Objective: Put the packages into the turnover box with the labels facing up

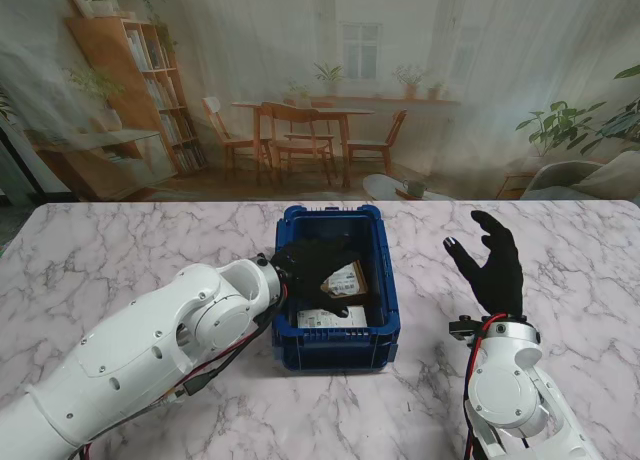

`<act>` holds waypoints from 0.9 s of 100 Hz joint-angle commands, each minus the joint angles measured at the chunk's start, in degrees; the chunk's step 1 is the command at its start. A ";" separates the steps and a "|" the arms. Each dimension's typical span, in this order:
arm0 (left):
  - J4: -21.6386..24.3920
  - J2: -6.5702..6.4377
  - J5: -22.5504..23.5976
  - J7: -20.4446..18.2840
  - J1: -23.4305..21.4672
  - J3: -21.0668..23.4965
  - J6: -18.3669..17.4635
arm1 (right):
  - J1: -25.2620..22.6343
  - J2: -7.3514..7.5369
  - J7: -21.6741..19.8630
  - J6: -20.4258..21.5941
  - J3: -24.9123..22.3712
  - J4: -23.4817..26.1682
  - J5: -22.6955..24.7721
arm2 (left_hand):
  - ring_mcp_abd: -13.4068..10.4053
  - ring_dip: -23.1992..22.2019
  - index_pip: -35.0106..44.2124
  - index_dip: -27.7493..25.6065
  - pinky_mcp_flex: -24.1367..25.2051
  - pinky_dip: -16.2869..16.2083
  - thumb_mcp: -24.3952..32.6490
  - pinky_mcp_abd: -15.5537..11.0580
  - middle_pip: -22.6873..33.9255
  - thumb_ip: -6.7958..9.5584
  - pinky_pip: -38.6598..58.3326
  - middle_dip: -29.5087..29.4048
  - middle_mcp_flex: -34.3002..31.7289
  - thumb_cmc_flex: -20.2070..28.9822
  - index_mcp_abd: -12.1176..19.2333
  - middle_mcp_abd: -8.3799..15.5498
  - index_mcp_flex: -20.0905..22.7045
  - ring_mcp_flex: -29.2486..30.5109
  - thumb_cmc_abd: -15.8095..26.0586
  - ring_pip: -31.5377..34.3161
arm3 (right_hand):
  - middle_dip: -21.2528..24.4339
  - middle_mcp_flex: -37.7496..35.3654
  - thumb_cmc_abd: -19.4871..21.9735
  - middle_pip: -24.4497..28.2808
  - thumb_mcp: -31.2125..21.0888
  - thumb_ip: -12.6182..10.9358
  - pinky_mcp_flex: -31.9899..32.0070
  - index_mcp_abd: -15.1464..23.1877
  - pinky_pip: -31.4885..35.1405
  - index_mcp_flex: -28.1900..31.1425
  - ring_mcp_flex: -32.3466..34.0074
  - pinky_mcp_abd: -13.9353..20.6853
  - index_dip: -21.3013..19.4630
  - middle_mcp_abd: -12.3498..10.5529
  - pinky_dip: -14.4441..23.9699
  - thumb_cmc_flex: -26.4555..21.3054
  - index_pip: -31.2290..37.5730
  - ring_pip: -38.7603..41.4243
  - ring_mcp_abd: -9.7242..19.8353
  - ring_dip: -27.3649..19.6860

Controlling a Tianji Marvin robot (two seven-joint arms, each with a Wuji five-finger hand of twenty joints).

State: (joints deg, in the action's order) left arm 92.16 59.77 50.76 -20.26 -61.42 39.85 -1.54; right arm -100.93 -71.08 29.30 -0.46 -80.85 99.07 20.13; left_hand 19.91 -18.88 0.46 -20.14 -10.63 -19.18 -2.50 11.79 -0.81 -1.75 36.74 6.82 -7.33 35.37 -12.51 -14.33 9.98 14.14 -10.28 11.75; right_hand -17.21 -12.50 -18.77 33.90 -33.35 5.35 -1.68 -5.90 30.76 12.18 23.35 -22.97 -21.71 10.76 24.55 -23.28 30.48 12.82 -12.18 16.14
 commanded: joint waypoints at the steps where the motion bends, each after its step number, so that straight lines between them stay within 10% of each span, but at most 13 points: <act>1: -0.16 -0.07 -0.70 -0.96 0.34 -0.34 0.19 | -0.06 -0.03 -0.17 -0.25 0.08 -0.17 0.14 | 2.30 1.17 -1.42 2.04 0.52 0.93 0.74 1.37 -1.10 0.19 -1.40 -2.87 2.83 -1.48 0.81 0.28 -2.36 -2.78 0.68 -1.05 | 0.62 2.08 0.33 -0.67 0.37 -1.06 0.89 2.38 -1.58 -1.67 -1.82 1.54 -1.24 -0.70 1.28 -0.40 0.64 -2.26 1.96 -0.86; 50: 3.93 -0.16 1.98 -0.19 -3.20 4.76 -0.60 | -0.56 0.18 -1.19 -0.31 -0.27 0.70 0.03 | 1.64 0.87 0.64 1.88 0.08 0.17 0.82 2.28 0.48 0.27 -0.05 1.04 -1.56 2.35 0.24 -0.06 -0.07 -0.48 3.42 -0.31 | 1.02 2.05 -0.87 -1.28 0.35 -0.83 0.48 2.78 -3.38 -1.11 -2.01 1.91 -1.19 -1.19 2.68 0.86 0.11 -3.22 1.90 -1.16; 90: 10.49 0.42 1.64 5.51 -12.68 18.30 -2.35 | -0.34 0.44 -1.80 -0.22 -0.39 1.84 0.98 | -1.89 -3.71 10.13 -9.68 1.52 -1.87 0.57 4.30 5.54 0.56 3.35 11.44 -16.04 9.24 -0.85 -0.11 14.36 6.74 7.69 1.30 | 2.37 -0.52 -1.54 -4.85 1.09 -0.70 -0.11 11.32 -5.25 3.65 -2.34 2.64 -0.08 -6.64 4.69 0.88 -0.29 -5.37 2.86 -1.98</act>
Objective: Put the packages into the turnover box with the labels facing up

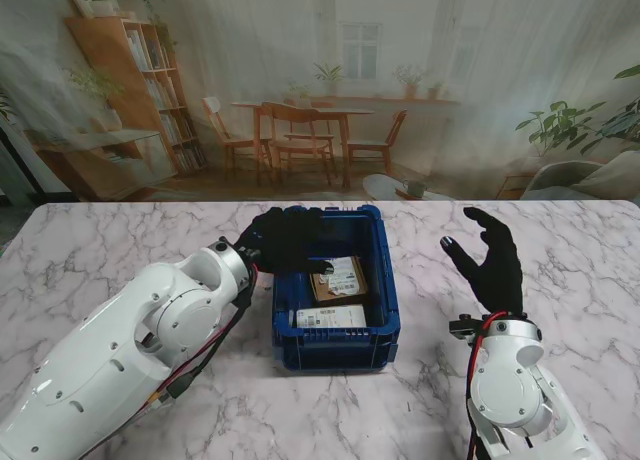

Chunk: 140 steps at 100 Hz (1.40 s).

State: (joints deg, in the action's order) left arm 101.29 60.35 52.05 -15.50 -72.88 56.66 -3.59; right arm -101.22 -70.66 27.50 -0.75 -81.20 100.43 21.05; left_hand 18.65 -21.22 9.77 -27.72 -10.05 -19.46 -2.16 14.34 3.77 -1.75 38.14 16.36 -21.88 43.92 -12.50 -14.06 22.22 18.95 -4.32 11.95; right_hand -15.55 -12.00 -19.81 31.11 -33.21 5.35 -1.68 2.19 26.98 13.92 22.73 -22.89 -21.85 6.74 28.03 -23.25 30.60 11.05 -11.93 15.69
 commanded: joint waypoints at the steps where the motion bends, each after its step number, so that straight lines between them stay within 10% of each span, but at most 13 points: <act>1: 1.53 -0.13 0.36 1.05 -1.55 1.90 -0.40 | -0.06 0.03 -0.03 0.13 -0.05 0.52 0.07 | -0.67 -1.46 0.82 -2.22 0.93 -1.64 0.28 1.77 0.94 0.58 2.00 1.99 -1.42 0.77 -0.77 -0.43 2.16 2.04 1.72 1.13 | 0.74 -1.09 -0.52 -2.14 0.98 -0.69 -0.12 3.32 -1.50 1.98 -1.72 2.56 0.09 -2.90 1.24 0.85 -0.40 -3.64 2.60 -1.54; 42: 5.37 1.99 0.36 21.27 -16.08 17.77 -10.10 | -1.34 1.11 -2.38 4.21 0.68 2.76 3.26 | -4.06 -9.76 8.50 -15.70 -1.29 -7.38 0.32 0.23 7.48 0.90 8.55 10.34 -7.17 8.79 -0.19 2.51 4.29 8.98 5.29 5.24 | 1.28 -11.02 1.67 -5.22 4.42 -0.98 -2.39 7.98 0.02 10.57 3.01 0.99 2.02 -5.91 4.15 0.71 1.26 -3.35 3.77 -1.00; 71: -0.84 4.47 -7.48 32.81 -21.35 18.95 -12.47 | -0.68 1.70 -4.72 7.22 2.34 2.30 3.28 | -4.75 -16.84 -2.20 -3.09 1.00 -9.95 0.23 -0.27 11.29 0.79 8.61 17.38 -3.65 5.73 1.89 3.07 -0.14 7.47 5.37 6.71 | 1.42 -16.66 1.68 -6.90 5.71 -1.04 -2.37 8.64 -0.04 14.24 4.59 0.40 2.16 -8.31 3.83 1.30 0.69 -3.80 5.20 -1.01; 90: -5.25 5.46 -12.45 34.35 -21.82 16.82 -9.97 | 0.96 2.31 -6.88 11.90 3.02 -0.97 3.46 | -4.02 -4.73 -1.45 -2.23 3.23 -5.27 0.28 0.04 -0.16 0.90 -0.22 1.40 0.85 5.42 1.05 1.96 0.51 2.69 5.61 -1.75 | 2.84 -15.89 2.75 -10.94 6.73 -0.91 -1.95 7.93 -2.84 12.31 2.31 1.74 3.34 -9.10 1.96 2.29 -1.34 -6.50 5.88 -2.87; 140: -10.35 5.82 -18.20 31.59 -19.69 15.66 -6.92 | 4.18 2.50 -10.47 12.04 4.48 -6.83 -0.54 | -4.08 -5.66 1.24 -3.25 3.76 -6.06 0.40 2.86 5.69 1.19 -0.43 5.26 -8.60 6.19 0.52 3.95 5.48 7.06 5.75 1.44 | 2.90 -16.31 3.66 -11.47 7.20 -1.13 -2.69 5.20 -3.62 11.27 2.58 1.95 4.09 -7.57 2.76 0.81 -2.33 -6.99 5.27 -2.99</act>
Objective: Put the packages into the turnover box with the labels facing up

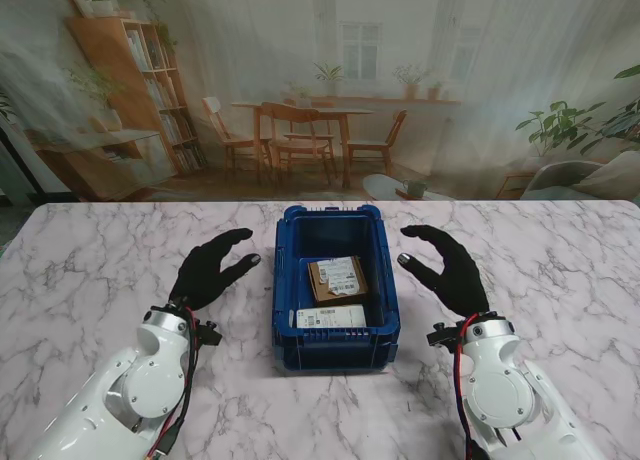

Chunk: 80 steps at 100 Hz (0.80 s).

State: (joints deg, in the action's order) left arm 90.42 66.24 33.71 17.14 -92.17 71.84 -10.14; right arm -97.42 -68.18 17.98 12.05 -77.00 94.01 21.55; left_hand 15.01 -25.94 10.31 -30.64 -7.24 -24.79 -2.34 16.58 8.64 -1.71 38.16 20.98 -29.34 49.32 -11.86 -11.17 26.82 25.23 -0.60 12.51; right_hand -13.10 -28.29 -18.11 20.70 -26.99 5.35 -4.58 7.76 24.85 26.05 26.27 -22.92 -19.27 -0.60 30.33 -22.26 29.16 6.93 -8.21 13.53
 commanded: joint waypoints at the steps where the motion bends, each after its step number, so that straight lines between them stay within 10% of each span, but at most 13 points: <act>1: 0.62 -0.10 0.20 -1.14 -0.48 0.59 -0.41 | 0.46 0.02 -0.96 -0.85 0.33 -0.44 -1.01 | -0.38 -0.95 0.71 -0.34 0.94 -0.74 0.59 0.67 0.82 1.15 -0.44 0.65 -1.13 0.83 -0.13 1.04 0.91 0.78 2.05 0.87 | 0.44 -0.06 1.98 -1.02 0.96 -1.14 0.26 -0.36 -1.52 -0.86 -0.93 1.93 1.51 -0.23 0.47 -0.24 -0.89 -2.86 1.55 -0.83; 80: 2.61 -0.59 2.77 -1.43 -2.25 4.26 -1.72 | -0.08 0.06 -0.59 -1.16 -0.58 0.63 -0.16 | 0.45 -1.23 -0.04 0.02 1.14 -1.26 0.48 1.06 -0.57 0.98 -0.78 0.62 -0.91 0.64 -0.63 0.08 0.82 0.07 1.99 0.32 | 0.34 0.10 2.10 -0.97 0.48 -1.27 0.74 -1.24 -2.51 -0.86 -0.84 1.67 1.53 0.80 1.49 -0.57 -1.56 -3.04 1.20 -0.53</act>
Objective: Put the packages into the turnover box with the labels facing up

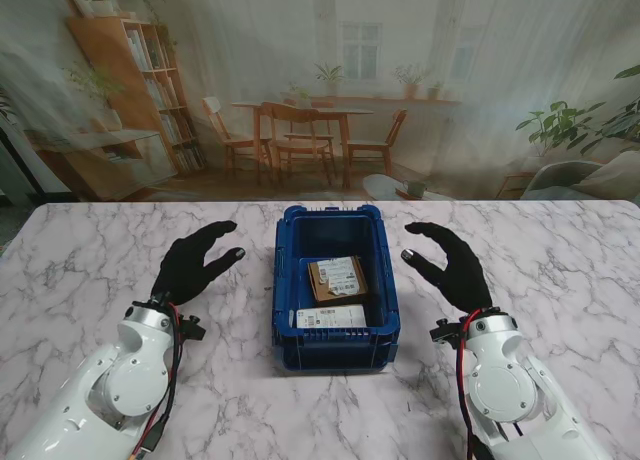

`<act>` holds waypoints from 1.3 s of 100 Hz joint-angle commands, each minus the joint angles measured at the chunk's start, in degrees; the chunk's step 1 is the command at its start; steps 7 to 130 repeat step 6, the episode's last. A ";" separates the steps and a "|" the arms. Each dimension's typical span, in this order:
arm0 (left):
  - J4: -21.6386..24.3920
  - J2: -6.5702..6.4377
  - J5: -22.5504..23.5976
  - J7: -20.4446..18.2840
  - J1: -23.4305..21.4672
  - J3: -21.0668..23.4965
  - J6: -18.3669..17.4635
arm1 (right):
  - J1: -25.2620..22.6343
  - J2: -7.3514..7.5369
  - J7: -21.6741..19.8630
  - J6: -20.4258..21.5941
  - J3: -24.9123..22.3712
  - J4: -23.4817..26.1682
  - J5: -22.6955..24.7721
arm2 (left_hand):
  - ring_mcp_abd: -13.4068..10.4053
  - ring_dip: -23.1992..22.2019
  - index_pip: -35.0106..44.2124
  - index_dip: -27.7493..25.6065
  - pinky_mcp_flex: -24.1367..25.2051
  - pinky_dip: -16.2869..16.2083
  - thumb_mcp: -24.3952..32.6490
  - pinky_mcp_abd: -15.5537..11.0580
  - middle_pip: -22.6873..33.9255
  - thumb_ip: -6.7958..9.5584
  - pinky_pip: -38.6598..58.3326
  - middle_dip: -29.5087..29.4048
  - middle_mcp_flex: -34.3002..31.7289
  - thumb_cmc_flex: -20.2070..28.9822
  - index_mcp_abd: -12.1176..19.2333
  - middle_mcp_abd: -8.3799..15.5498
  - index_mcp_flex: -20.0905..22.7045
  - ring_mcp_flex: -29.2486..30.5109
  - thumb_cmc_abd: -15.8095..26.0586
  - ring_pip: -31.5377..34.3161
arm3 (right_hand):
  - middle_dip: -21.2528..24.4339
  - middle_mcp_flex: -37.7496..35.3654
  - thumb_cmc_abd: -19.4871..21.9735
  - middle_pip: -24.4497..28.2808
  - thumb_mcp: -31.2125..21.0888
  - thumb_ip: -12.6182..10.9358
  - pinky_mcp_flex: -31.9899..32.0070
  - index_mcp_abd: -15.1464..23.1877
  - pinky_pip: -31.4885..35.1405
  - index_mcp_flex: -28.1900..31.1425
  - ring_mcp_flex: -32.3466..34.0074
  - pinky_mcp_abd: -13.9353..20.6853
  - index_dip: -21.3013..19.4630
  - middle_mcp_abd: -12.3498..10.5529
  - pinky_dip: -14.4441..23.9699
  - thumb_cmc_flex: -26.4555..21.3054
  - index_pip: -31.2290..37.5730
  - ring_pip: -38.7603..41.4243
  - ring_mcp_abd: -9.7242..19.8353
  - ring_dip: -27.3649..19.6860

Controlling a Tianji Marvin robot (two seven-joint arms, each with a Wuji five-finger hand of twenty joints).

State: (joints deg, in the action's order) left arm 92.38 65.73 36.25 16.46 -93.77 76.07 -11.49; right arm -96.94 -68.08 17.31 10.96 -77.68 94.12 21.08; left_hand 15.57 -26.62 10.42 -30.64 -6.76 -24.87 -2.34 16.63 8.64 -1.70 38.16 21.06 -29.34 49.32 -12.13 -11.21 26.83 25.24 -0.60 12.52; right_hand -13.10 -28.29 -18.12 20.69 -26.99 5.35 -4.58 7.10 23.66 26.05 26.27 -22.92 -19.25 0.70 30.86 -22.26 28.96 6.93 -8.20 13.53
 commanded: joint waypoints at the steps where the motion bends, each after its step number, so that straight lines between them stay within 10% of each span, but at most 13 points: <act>1: 0.70 -0.09 0.26 -0.76 -0.71 0.07 -0.39 | -0.61 -0.03 0.08 -0.05 0.10 0.58 0.33 | -0.10 -0.55 -0.15 0.02 0.64 -1.19 0.50 0.99 -0.59 0.97 -0.78 0.55 -0.89 0.68 -0.35 0.09 0.82 0.09 2.00 0.31 | 0.33 0.05 2.11 -0.94 0.48 -1.27 0.74 -0.59 -1.33 -0.86 -0.83 1.67 1.51 -0.44 0.97 -0.55 -1.37 -3.04 1.17 -0.52; 130: 0.98 -0.14 0.34 -0.93 -1.04 0.33 -0.50 | -0.83 -0.05 0.18 0.04 0.17 0.91 0.36 | 0.00 -0.55 -0.21 0.04 0.60 -1.24 0.43 0.98 -0.65 0.95 -0.74 0.54 -0.87 0.61 -0.31 0.00 0.73 0.07 1.93 0.29 | 0.30 0.04 2.10 -0.88 0.52 -1.26 0.73 -0.45 -1.36 -0.90 -0.83 1.66 1.49 -0.46 1.02 -0.51 -1.40 -3.05 1.24 -0.52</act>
